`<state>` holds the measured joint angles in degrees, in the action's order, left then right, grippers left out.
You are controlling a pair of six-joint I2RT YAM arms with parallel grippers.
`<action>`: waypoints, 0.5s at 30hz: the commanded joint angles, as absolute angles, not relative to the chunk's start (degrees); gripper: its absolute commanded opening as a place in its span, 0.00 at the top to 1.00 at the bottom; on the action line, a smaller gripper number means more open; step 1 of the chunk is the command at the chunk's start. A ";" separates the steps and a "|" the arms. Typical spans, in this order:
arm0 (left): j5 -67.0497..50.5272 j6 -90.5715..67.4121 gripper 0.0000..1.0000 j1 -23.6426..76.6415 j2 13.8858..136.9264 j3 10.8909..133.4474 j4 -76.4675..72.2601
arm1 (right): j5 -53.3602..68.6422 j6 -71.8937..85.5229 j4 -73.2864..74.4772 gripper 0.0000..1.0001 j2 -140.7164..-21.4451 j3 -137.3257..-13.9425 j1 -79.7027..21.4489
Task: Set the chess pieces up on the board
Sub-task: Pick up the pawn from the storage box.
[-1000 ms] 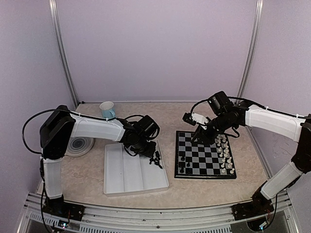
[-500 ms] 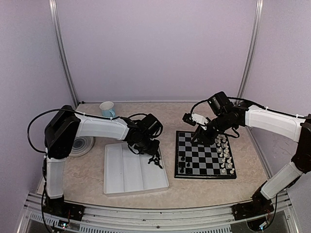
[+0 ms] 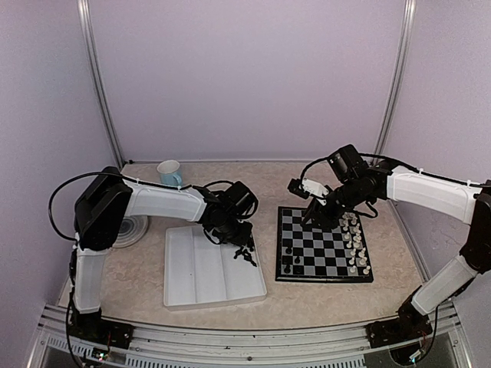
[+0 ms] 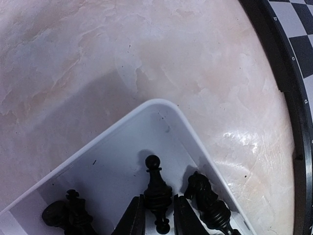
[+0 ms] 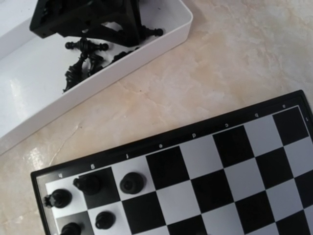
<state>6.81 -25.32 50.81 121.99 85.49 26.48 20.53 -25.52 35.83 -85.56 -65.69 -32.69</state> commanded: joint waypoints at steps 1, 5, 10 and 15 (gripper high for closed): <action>6.76 -25.32 0.78 50.54 122.74 84.36 28.87 | 21.23 -25.75 35.42 0.65 -86.57 -65.62 -32.06; 7.25 -25.06 0.70 50.54 122.23 83.36 29.50 | 21.36 -25.67 35.51 0.65 -86.62 -65.83 -32.06; 7.54 -24.29 0.83 50.48 121.60 82.12 29.16 | 21.62 -25.66 35.70 0.65 -87.24 -66.45 -32.08; 7.25 -23.52 0.95 50.19 120.74 81.06 27.29 | 21.77 -25.66 36.03 0.66 -87.86 -67.14 -32.08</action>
<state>7.55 -24.58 50.63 120.97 83.42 25.34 20.82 -25.54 35.86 -86.91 -65.73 -32.67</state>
